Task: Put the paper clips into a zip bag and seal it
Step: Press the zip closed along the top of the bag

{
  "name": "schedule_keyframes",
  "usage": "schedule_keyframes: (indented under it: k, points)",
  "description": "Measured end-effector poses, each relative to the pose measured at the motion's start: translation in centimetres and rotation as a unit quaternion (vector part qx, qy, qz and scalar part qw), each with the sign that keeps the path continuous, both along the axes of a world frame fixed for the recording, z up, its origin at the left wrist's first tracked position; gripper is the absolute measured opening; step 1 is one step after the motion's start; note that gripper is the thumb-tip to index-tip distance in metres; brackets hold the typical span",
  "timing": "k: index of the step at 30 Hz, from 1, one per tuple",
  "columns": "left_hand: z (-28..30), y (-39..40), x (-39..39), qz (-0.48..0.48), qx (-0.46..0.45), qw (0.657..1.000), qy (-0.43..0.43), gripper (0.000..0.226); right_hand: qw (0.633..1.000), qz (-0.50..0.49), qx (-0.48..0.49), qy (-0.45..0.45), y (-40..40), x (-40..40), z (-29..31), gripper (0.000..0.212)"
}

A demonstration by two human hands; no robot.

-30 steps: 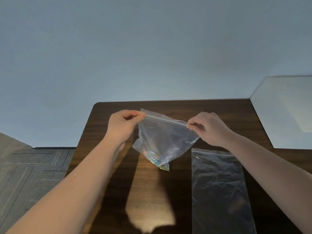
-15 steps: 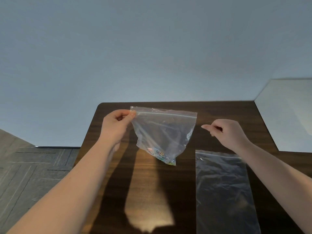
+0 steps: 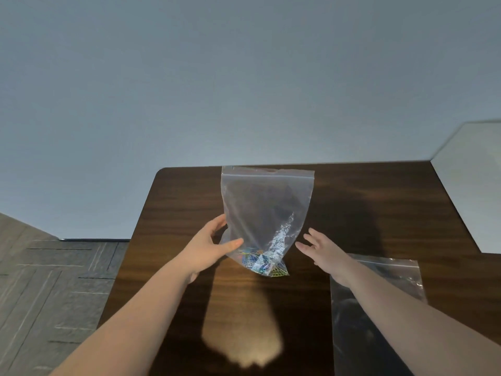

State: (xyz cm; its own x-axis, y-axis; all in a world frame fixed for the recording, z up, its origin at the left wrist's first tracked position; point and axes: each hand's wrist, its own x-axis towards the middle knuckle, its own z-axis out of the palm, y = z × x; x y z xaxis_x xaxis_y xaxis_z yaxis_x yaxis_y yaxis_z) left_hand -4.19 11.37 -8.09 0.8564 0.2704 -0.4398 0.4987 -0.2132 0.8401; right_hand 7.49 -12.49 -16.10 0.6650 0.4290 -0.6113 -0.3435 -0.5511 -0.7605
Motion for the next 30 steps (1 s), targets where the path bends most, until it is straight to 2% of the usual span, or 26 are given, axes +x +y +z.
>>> schedule_keyframes:
  k: [3, 6, 7, 10, 13, 16, 18, 22, 23, 25, 27, 29, 30]
  points:
    - [-2.5, 0.5, 1.0, -0.017, 0.010, 0.999, 0.027, 0.057, 0.999, -0.006, 0.031, 0.026, 1.3, 0.5, -1.1, 0.066]
    - [-3.7, 0.7, 1.4, 0.050, 0.030, 0.998, 0.013, 0.019, 0.998, 0.007, 0.054, 0.016, 1.8, 0.4, -0.9, 0.037]
    - [-3.5, 0.6, 1.5, 0.074, 0.028, 0.997, 0.012, 0.014, 0.997, 0.002, 0.070, 0.022, 1.9, 0.3, -0.5, 0.032]
    - [-2.3, 1.5, 0.7, 0.122, 0.009, 0.993, 0.001, 0.034, 0.989, -0.026, 0.138, 0.040, 1.4, 0.0, 2.2, 0.035]
    - [-0.1, 2.2, -0.4, 0.125, -0.035, 0.991, -0.028, 0.058, 0.982, -0.012, 0.186, 0.015, 0.0, -0.5, 5.6, 0.035]
    - [1.8, 2.2, -1.1, 0.111, -0.031, 0.993, -0.034, 0.041, 0.982, 0.007, 0.185, -0.039, -1.1, -1.0, 7.6, 0.034]
    - [2.7, 2.1, -1.4, 0.095, -0.022, 0.995, -0.015, 0.041, 0.982, 0.013, 0.178, -0.067, -1.2, -1.2, 7.9, 0.025]
    - [1.8, 1.7, -1.4, 0.049, -0.019, 0.998, 0.030, 0.023, 0.983, 0.028, 0.167, -0.074, -0.3, -1.7, 6.6, 0.016]
    - [0.7, 1.6, -1.3, 0.070, -0.014, 0.997, 0.041, 0.022, 0.984, 0.020, 0.155, -0.086, 0.0, -1.8, 6.0, 0.015]
    - [-1.6, 2.1, -1.1, 0.176, 0.023, 0.982, 0.068, 0.022, 0.984, -0.010, 0.116, -0.132, 0.5, -1.8, 4.8, 0.018]
    - [-3.4, 3.2, -1.1, 0.276, 0.097, 0.951, 0.096, 0.033, 0.982, -0.044, 0.065, -0.169, 0.2, -1.5, 3.3, 0.015]
    - [-4.0, 4.1, -1.2, 0.275, 0.198, 0.930, 0.141, 0.070, 0.983, -0.069, 0.020, -0.170, -0.9, -1.2, 2.1, 0.012]
    - [-4.1, 4.5, -1.2, 0.257, 0.254, 0.921, 0.144, 0.082, 0.984, -0.075, 0.000, -0.164, -1.7, -1.1, 1.7, 0.010]
